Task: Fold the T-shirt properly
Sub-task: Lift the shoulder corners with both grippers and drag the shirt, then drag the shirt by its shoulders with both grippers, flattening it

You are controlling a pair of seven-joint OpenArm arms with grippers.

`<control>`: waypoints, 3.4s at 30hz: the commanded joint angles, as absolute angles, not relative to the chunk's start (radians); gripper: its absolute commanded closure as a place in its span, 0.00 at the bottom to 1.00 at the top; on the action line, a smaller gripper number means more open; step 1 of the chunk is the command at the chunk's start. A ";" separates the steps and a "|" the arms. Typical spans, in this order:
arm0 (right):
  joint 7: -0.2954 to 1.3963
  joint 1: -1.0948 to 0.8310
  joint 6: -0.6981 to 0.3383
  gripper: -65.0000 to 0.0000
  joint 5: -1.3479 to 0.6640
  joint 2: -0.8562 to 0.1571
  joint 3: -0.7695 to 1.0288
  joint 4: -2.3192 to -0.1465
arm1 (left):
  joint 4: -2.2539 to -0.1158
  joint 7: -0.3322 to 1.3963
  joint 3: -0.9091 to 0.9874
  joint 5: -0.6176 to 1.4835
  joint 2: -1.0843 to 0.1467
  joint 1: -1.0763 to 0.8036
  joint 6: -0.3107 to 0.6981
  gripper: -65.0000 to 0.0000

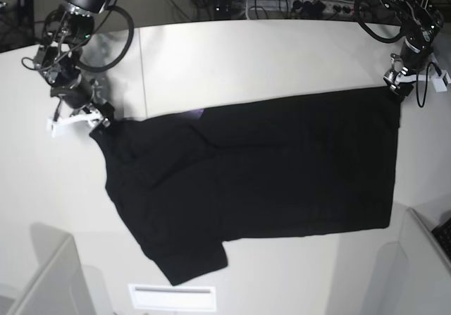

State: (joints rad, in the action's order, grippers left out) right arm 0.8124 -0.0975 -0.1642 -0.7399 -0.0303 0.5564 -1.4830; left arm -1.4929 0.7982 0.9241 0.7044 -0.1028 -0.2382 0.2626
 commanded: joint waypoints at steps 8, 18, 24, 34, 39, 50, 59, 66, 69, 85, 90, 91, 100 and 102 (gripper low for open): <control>0.796 0.018 -0.171 0.38 -0.762 -0.047 0.556 -1.345 | -1.498 0.797 0.921 0.708 -0.113 -0.208 0.263 0.32; 0.720 0.016 -0.171 0.39 -0.759 -0.047 0.549 -1.342 | -1.495 0.797 0.920 0.705 -0.116 -0.179 0.260 0.96; 0.719 0.016 -0.171 0.39 -0.759 -0.047 0.549 -1.342 | -1.451 0.802 0.920 0.705 -0.117 -0.177 0.260 0.99; 0.719 0.016 -0.171 0.48 -0.759 -0.054 0.549 -1.342 | -1.446 0.802 0.923 0.704 -0.137 -0.189 0.259 1.00; 0.719 0.015 -0.171 0.60 -0.759 -0.050 0.556 -1.340 | -1.446 0.802 0.929 0.704 -0.139 -0.189 0.259 1.00; 0.725 0.015 -0.171 1.00 -0.760 -0.053 0.552 -1.340 | -1.435 0.803 0.921 0.704 -0.153 -0.189 0.259 1.00; 0.727 0.015 -0.171 1.00 -0.760 -0.053 0.550 -1.340 | -1.445 0.803 0.932 0.711 -0.153 -0.209 0.259 0.41; 0.727 0.015 -0.171 1.00 -0.760 -0.051 0.549 -1.340 | -1.564 0.803 0.931 0.713 -0.120 -0.278 0.259 0.21; 0.727 0.015 -0.171 1.00 -0.762 -0.051 0.549 -1.340 | -1.521 0.803 0.921 0.710 -0.114 -0.271 0.259 0.21; 0.727 0.015 -0.171 1.00 -0.765 -0.053 0.549 -1.340 | -1.371 0.803 0.831 0.713 -0.099 -0.174 0.262 0.22; 0.727 0.015 -0.171 1.00 -0.765 -0.053 0.549 -1.340 | -1.336 0.803 0.828 0.713 -0.096 -0.173 0.262 0.29; 0.727 0.015 -0.171 1.00 -0.765 -0.053 0.549 -1.340 | -1.328 0.803 0.828 0.713 -0.096 -0.173 0.262 0.36; 0.727 0.015 -0.171 1.00 -0.765 -0.051 0.555 -1.342 | -1.326 0.803 0.829 0.713 -0.105 -0.173 0.262 1.00; 0.727 0.012 -0.171 1.00 -0.765 -0.051 0.556 -1.343 | -1.330 0.805 0.828 0.713 -0.128 -0.177 0.262 1.00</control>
